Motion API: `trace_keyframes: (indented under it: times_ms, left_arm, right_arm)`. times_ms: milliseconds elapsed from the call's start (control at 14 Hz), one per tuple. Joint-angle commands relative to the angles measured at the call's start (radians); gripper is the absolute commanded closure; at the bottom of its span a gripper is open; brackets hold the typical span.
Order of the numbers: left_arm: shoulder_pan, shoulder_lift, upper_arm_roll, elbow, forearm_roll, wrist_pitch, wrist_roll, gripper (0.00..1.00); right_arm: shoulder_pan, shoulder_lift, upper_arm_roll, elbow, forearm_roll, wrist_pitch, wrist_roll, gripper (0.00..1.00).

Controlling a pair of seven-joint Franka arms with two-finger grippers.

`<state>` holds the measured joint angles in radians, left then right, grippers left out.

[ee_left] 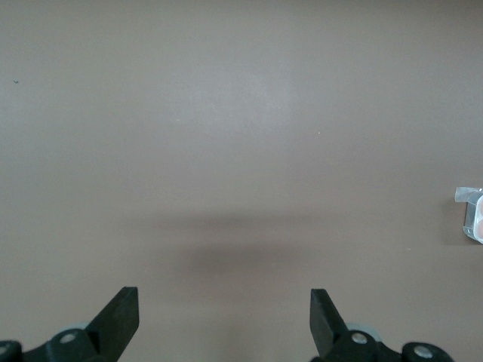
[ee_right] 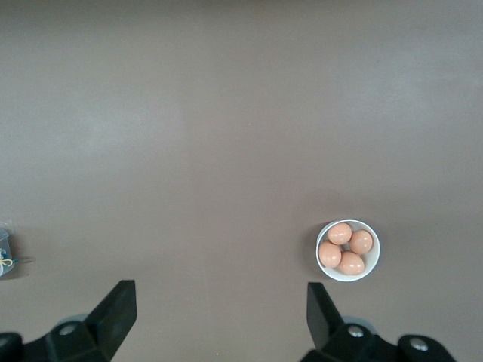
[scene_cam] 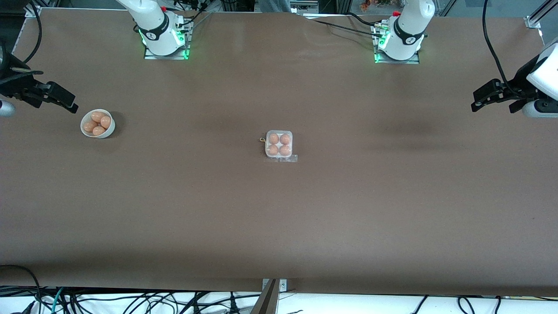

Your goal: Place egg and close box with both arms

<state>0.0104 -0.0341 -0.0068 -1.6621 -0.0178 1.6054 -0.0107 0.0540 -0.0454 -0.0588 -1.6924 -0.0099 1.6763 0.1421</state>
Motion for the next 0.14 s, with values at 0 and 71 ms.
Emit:
trace_keyframes:
  times_ms: [0, 71]
  left_arm:
    - [0.0, -0.021, -0.001, -0.021, -0.007, -0.012, -0.005, 0.0]
    - [0.0, -0.018, 0.001, -0.018, -0.007, -0.019, -0.005, 0.0]
  right_arm:
    - [-0.006, -0.005, 0.004, 0.005, -0.007, -0.012, -0.006, 0.0]
    - [-0.006, -0.005, 0.004, 0.004, -0.007, -0.012, -0.004, 0.0]
